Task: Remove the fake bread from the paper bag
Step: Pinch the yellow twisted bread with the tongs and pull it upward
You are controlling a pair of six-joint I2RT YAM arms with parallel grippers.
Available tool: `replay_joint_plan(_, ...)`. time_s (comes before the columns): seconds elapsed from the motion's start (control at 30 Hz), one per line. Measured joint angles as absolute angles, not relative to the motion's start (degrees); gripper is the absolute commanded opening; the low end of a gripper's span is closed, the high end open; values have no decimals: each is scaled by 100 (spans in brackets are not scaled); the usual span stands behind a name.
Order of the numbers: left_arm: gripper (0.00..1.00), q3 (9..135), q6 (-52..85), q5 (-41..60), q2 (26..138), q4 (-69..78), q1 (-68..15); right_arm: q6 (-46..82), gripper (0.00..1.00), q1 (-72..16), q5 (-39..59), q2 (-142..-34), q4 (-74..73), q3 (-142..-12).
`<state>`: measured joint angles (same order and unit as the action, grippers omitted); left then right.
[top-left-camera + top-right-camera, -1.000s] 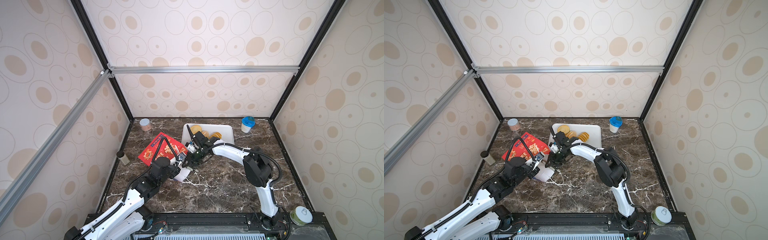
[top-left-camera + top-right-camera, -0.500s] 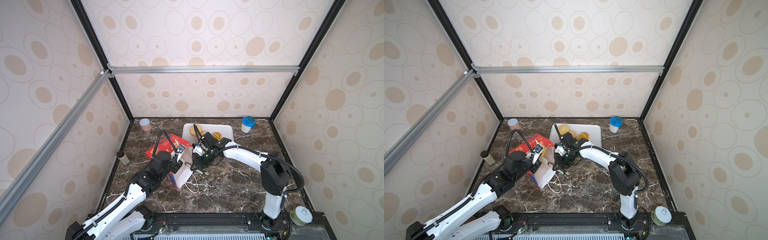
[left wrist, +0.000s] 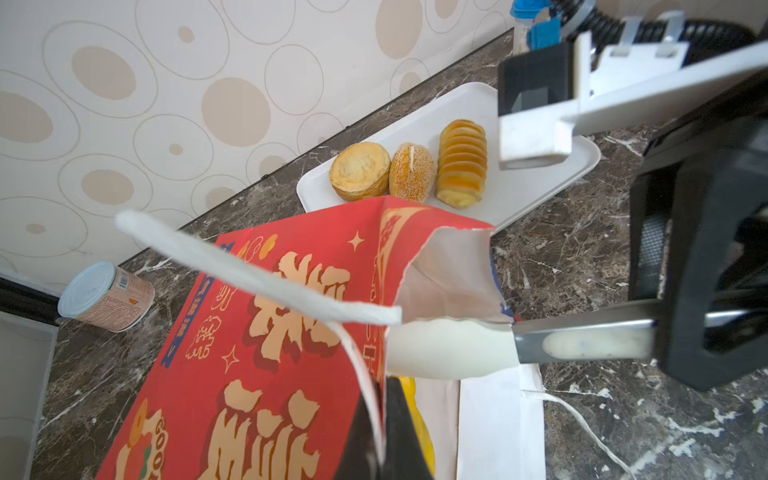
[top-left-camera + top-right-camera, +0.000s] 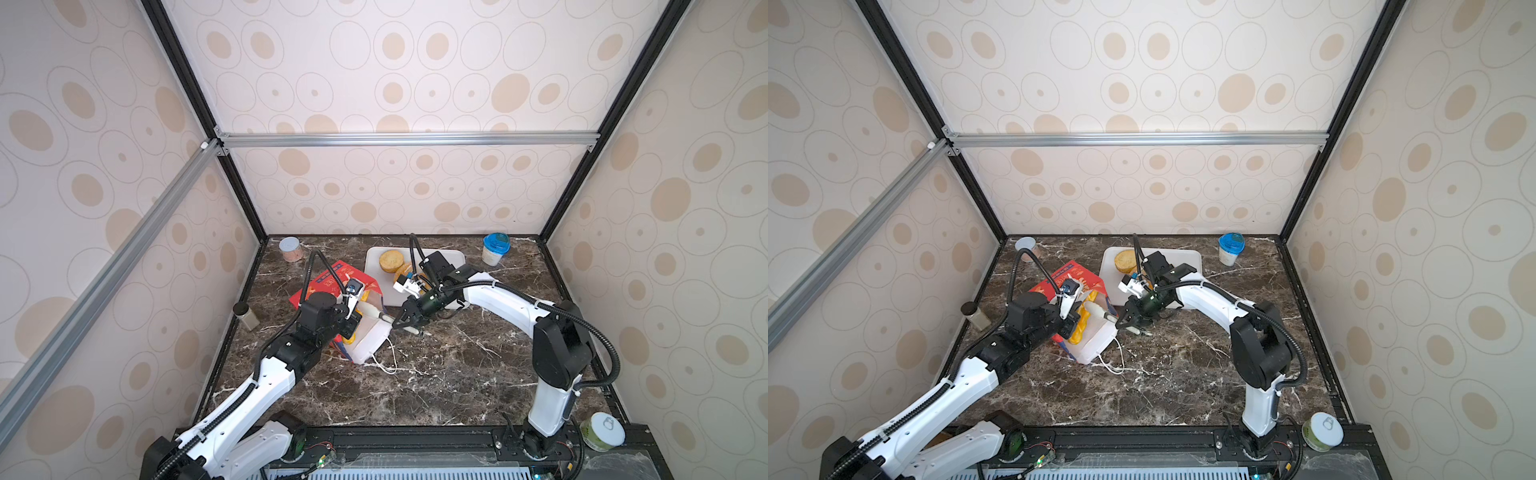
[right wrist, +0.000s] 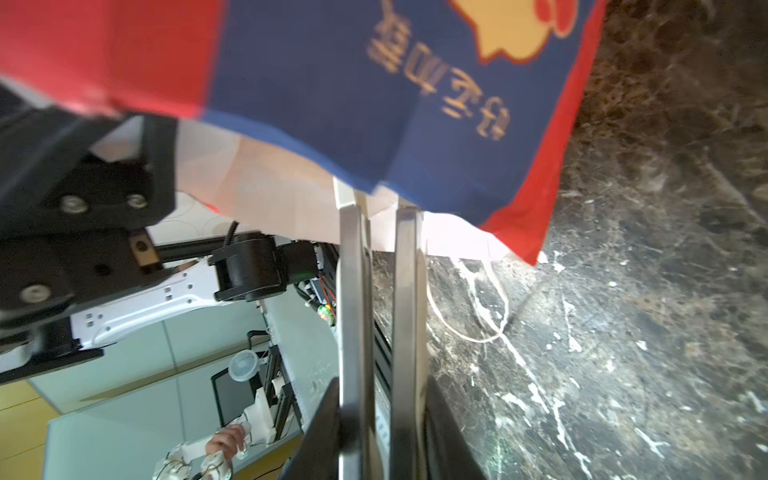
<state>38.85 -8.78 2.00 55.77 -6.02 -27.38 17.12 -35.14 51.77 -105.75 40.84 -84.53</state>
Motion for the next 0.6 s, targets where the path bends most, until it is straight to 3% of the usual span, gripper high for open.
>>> replay_joint_plan(0.27,0,3929,-945,99,5795,-502,-2735,1986,0,-3387,5806,-10578,4016,-8466)
replay_joint_plan(0.6,0,4121,-1234,-12,6117,-325,-2362,1256,0,-3336,5942,-10575,4890,-8536)
